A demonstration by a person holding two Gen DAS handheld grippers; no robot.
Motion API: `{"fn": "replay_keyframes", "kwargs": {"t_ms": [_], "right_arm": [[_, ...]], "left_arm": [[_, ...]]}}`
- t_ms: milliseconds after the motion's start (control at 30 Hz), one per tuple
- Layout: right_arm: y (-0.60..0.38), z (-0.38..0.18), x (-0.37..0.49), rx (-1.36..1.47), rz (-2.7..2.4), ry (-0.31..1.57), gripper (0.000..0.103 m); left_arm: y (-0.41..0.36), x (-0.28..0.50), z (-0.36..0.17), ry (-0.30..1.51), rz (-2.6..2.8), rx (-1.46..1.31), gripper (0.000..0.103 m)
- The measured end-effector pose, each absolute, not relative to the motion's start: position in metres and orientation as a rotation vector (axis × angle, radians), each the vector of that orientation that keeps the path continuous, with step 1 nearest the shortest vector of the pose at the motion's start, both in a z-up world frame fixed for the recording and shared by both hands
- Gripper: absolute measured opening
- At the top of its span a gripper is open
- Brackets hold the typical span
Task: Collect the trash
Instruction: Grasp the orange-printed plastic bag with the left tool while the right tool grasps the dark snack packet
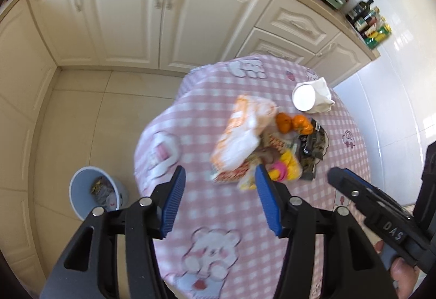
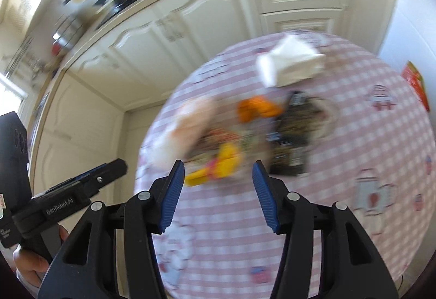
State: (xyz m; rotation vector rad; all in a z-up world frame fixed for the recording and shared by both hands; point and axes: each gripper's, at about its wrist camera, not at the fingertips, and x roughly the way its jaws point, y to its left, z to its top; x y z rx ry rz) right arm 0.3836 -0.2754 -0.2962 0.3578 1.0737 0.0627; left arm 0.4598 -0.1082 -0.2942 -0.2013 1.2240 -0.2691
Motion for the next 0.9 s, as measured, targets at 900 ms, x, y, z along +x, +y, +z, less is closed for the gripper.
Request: {"fn": "replay_keyframes", "kwargs": {"t_ms": [900], "right_arm": [[-0.362,-0.366,0.443,0.486,-0.024,1.158,0.023]], "left_arm": [[-0.161,0.51,-0.335,1.248,-0.306,-0.151,0.024]]}}
